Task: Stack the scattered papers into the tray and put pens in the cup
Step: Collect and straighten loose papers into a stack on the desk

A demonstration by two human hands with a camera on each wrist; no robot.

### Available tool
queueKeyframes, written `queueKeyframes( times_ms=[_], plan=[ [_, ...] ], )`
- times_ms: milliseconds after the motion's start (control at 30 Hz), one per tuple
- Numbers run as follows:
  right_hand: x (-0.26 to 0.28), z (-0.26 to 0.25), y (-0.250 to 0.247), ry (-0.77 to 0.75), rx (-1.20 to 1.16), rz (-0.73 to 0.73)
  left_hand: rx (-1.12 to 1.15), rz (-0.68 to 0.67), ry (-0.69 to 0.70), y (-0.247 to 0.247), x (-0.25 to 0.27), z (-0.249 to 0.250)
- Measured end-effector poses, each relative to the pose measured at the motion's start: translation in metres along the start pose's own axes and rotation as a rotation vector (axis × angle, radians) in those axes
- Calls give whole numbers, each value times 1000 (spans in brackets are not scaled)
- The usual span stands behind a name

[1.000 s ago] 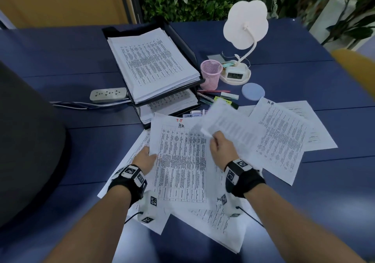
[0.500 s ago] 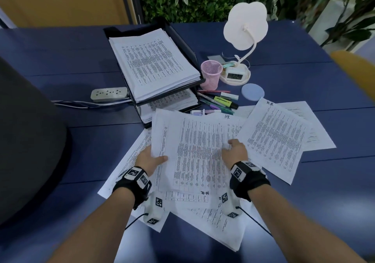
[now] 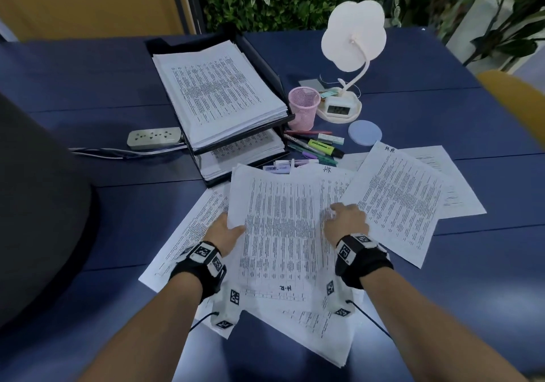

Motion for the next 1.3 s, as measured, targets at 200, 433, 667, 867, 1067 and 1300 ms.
queueKeyframes(
  times_ms=[200,433,667,867,1067,1300],
  plan=[
    [-15,19,-4,-8,219,54,-61,-9,-37,0,-2,5],
    [-23,15,-3,-96,382,-18,-137,-13,-50,0,-1,6],
    [-12,-9,-23,-211,-22,26,-159,-4,-53,0,-1,8],
    [33,-64,2,-314,-515,-305,-135,-19,-71,2,-3,10],
    [38,-54,15,-218,-588,-536,-76,-53,-79,4,-4,9],
    [-17,54,-29,285,-390,110,55,-70,-21,3,-5,6]
  ],
)
Point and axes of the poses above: each hand's wrist, its own x-axis away from the middle knuckle, its own y-axis out of the palm, z = x × y, the point moved 8 cm from there along -x, towards the middle knuckle, and after that the axes turned 6 degrees about y, right-handed, at the moved point
